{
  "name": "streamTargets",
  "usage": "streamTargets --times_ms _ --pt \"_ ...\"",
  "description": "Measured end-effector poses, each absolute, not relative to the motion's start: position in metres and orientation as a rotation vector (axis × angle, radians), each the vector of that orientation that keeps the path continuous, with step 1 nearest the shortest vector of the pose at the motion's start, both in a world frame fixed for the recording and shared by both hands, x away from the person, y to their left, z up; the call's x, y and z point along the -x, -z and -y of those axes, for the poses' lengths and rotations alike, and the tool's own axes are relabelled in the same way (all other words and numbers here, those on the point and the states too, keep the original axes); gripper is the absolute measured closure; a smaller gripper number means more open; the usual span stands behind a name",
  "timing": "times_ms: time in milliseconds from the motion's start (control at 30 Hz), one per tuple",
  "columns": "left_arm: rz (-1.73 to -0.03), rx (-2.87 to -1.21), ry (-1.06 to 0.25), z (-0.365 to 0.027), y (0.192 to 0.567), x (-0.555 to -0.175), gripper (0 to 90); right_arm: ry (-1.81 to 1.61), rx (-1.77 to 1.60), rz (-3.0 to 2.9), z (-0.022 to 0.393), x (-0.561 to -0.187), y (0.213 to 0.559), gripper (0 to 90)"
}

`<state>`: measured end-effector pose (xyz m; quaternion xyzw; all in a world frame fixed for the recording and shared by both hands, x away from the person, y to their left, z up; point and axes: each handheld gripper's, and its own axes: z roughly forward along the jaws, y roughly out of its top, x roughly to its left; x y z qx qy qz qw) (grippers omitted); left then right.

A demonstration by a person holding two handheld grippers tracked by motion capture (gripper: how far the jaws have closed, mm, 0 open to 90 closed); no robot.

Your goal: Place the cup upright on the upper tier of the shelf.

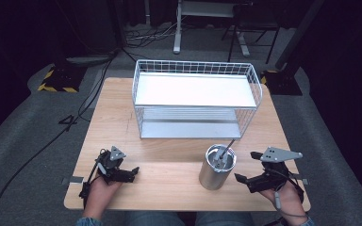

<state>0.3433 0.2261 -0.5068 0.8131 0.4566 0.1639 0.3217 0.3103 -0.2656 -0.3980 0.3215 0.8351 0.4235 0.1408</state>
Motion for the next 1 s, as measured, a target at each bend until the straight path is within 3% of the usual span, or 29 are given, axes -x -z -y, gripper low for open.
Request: streamTargets --times_ms 1000 --pt "-1.192 -2.143 -0.429 -0.227 0.506 -0.344 2.2 -1.253 -0.798 -2.52 0.207 -0.323 0.417 0.0"
